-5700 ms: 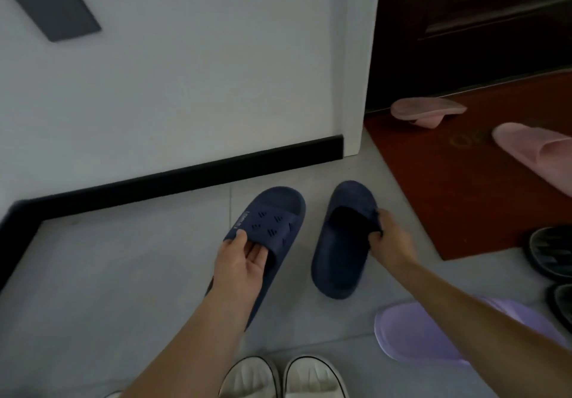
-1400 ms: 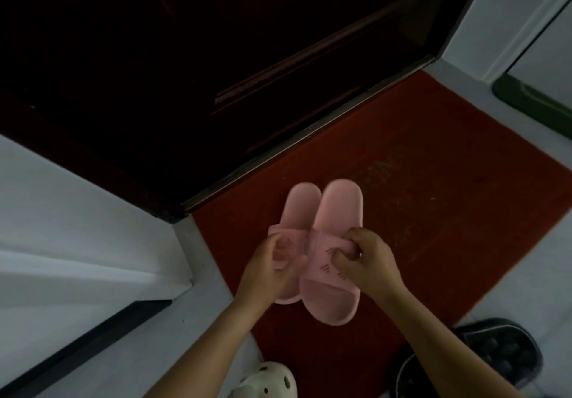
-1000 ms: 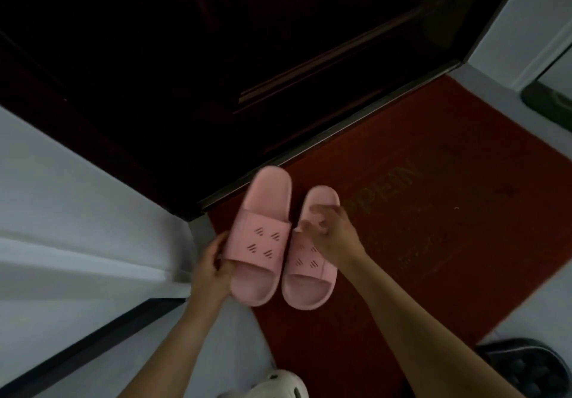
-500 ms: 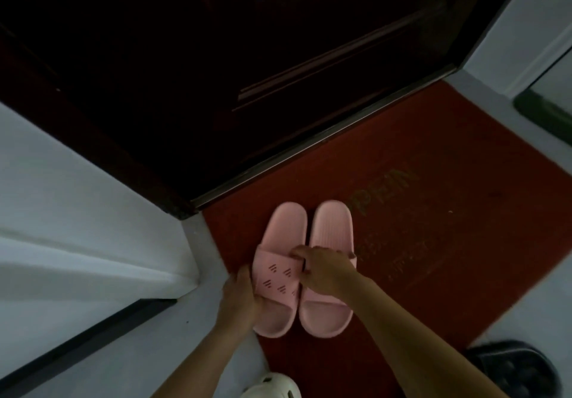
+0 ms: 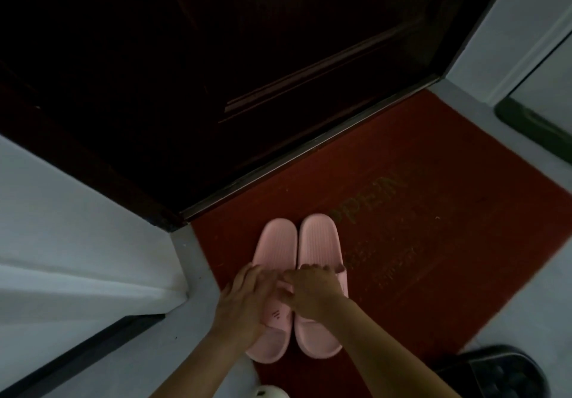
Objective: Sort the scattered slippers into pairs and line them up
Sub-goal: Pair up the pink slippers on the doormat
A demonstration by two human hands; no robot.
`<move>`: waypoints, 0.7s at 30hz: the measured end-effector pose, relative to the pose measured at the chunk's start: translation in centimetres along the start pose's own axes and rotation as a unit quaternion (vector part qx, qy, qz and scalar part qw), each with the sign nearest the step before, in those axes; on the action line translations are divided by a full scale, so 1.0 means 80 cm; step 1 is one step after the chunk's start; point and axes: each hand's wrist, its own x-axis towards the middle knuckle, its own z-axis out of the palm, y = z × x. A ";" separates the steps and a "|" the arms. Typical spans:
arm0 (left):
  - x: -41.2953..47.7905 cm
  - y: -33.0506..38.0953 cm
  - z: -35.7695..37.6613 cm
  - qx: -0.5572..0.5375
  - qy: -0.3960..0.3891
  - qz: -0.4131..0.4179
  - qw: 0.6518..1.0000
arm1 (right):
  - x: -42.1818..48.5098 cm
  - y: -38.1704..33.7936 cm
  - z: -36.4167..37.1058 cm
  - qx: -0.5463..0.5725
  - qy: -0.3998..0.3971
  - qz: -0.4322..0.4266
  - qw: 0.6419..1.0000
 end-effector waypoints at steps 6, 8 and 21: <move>-0.009 0.021 -0.023 0.002 0.063 0.006 0.998 | -0.029 0.023 -0.017 0.039 0.061 0.048 0.996; -0.018 0.032 -0.026 -0.006 0.080 0.009 0.997 | -0.044 0.036 -0.023 0.052 0.066 0.057 0.995; -0.018 0.240 -0.042 -0.052 0.009 0.132 0.990 | -0.221 0.175 -0.010 0.152 0.190 0.193 0.950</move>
